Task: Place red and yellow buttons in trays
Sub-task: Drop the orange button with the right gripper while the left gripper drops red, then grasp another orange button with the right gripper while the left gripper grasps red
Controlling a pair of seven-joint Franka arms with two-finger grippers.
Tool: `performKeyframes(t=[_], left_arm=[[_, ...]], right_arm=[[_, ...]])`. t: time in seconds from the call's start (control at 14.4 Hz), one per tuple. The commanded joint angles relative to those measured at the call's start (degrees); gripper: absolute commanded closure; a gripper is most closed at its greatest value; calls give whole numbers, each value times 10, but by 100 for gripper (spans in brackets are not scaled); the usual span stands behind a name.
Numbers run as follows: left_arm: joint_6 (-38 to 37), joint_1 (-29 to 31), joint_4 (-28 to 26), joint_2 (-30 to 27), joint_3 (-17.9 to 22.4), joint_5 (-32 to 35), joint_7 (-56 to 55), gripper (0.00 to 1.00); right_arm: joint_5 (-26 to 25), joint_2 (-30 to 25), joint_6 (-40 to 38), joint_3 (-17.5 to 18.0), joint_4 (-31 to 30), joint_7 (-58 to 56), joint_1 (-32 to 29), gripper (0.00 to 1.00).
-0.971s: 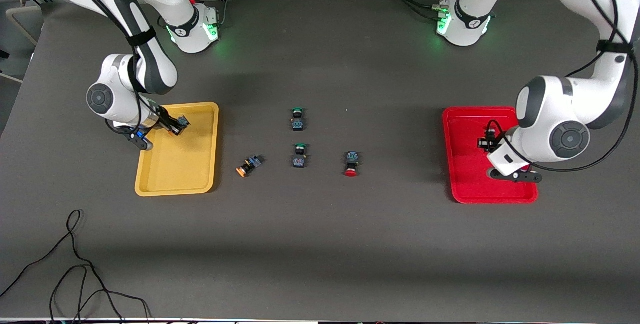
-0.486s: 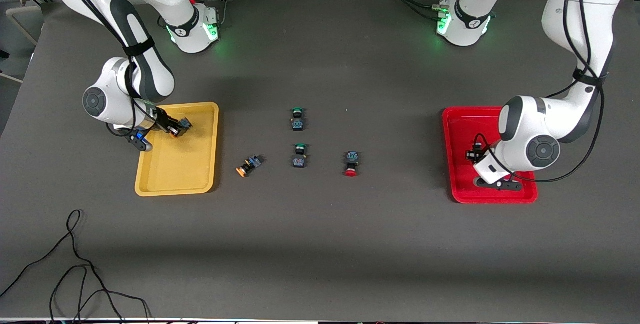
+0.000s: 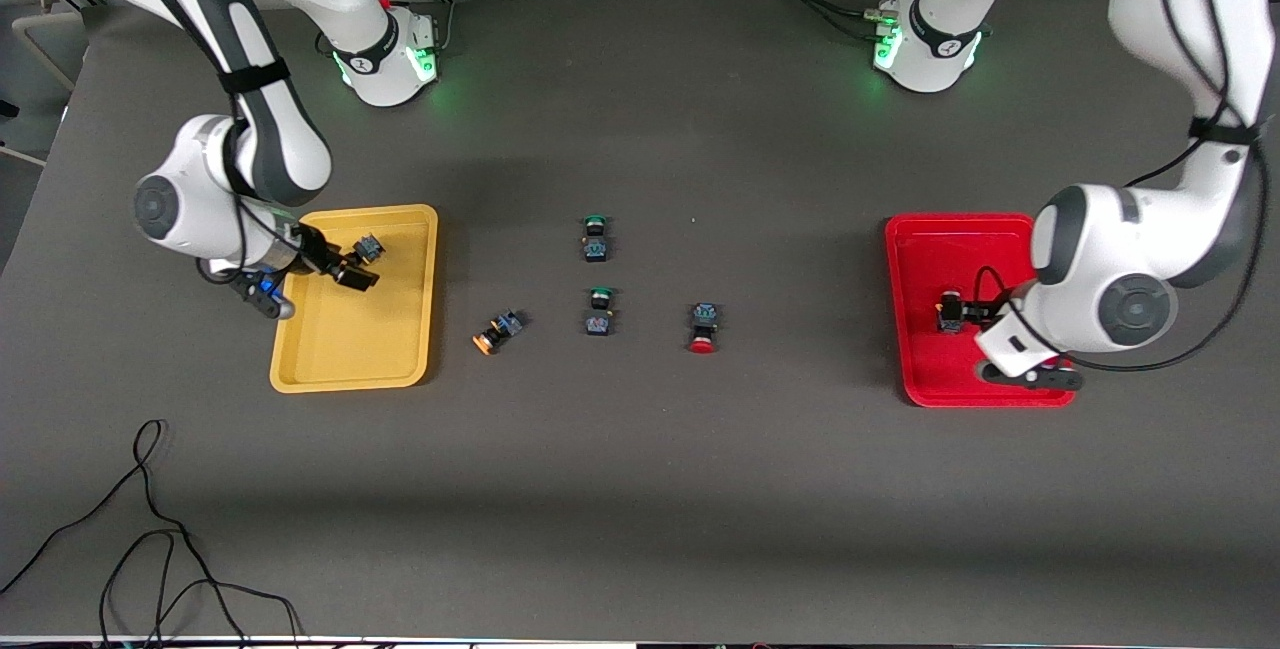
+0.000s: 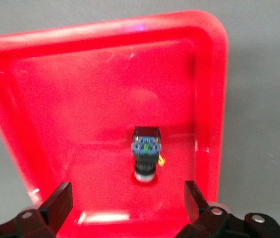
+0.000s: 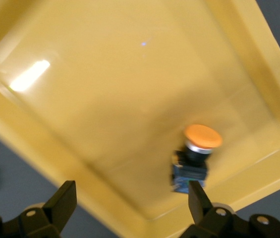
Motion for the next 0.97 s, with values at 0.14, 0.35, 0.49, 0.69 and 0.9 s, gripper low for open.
performKeyframes(t=[0.14,0.35,0.49,0.69,0.9], left_arm=[[-64,-69,52,-16,-1,-5,-57,0],[-40,-149,69,2,-1,-9,-64,0],[-24,-192,87,15,-1,-42,-103,0],[23,-258,122,53,-1,-46,-200,0],[90,-318,122,83,0,-39,-282,0]], right_arm=[[15,81,-77,84,162,158,5,0],[18,154,-54,146,229,243,5,0],[19,189,5,173,231,266,5,0],[30,229,60,201,229,291,6,0],[31,250,95,205,228,292,7,16]])
